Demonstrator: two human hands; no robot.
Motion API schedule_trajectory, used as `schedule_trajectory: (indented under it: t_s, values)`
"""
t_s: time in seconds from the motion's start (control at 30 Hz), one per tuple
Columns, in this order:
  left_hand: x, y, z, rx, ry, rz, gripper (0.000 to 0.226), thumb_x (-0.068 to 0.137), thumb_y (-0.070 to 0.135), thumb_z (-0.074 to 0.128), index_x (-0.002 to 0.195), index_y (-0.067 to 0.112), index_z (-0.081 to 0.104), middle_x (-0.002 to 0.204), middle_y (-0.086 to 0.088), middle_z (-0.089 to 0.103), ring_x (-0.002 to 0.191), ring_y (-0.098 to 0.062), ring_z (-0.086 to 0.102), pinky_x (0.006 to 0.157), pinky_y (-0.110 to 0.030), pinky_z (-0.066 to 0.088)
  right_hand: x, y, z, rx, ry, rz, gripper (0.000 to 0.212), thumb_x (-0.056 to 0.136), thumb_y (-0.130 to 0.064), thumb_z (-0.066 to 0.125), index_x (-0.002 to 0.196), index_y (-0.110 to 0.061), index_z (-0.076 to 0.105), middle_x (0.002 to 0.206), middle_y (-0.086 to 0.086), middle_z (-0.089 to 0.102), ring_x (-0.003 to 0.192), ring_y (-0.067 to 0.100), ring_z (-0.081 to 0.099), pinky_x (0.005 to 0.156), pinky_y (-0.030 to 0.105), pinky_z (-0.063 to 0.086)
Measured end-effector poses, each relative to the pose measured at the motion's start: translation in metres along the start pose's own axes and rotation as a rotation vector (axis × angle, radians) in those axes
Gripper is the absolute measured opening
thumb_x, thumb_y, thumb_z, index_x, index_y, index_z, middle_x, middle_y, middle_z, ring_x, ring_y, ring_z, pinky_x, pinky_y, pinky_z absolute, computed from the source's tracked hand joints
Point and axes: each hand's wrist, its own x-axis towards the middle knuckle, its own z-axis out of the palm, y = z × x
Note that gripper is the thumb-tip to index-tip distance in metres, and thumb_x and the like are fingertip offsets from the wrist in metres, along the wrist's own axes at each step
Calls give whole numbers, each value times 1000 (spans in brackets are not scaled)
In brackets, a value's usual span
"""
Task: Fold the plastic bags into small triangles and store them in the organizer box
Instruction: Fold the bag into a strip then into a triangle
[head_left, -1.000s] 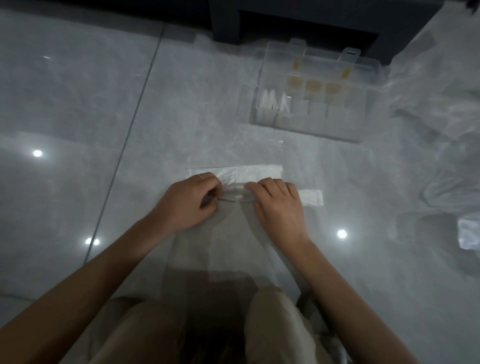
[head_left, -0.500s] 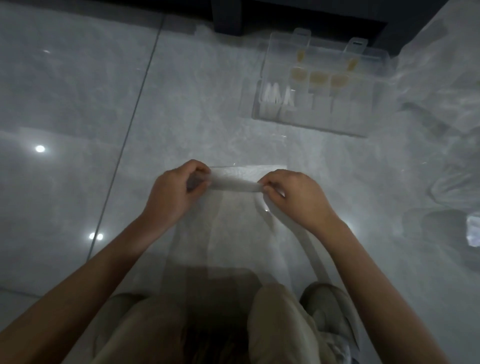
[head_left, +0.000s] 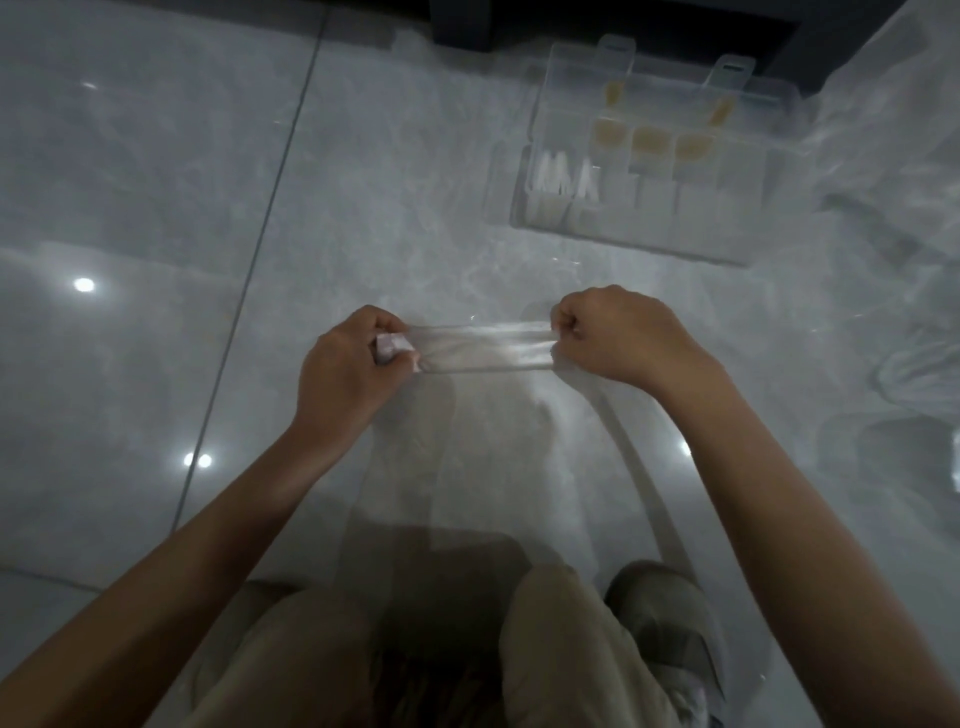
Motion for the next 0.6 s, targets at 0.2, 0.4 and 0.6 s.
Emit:
schedule_trajectory:
  t_s: [0.2, 0.4, 0.6]
  values:
    - [2, -1, 0, -25, -20, -19, 13, 79, 18, 72, 89, 18, 64, 80, 7, 62, 76, -12, 58, 67, -23, 37, 2, -6, -6, -50, -30, -28, 32, 89, -49, 60, 91, -17, 65, 94, 0, 63, 90, 22, 59, 69, 30, 38]
    - [4, -2, 1, -71, -28, -27, 12, 80, 16, 73, 85, 18, 62, 78, 6, 61, 68, -4, 54, 59, -8, 36, 10, -2, -1, 83, 26, 110, 22, 87, -35, 62, 70, -22, 62, 78, -3, 59, 79, 20, 57, 59, 27, 31]
    - [5, -2, 0, -92, -13, -42, 11, 81, 19, 74, 82, 17, 63, 76, 8, 62, 72, -11, 60, 64, -21, 44, 13, 0, 2, 143, 39, 183, 34, 88, -43, 64, 62, -25, 50, 79, -4, 56, 77, 19, 53, 60, 27, 30]
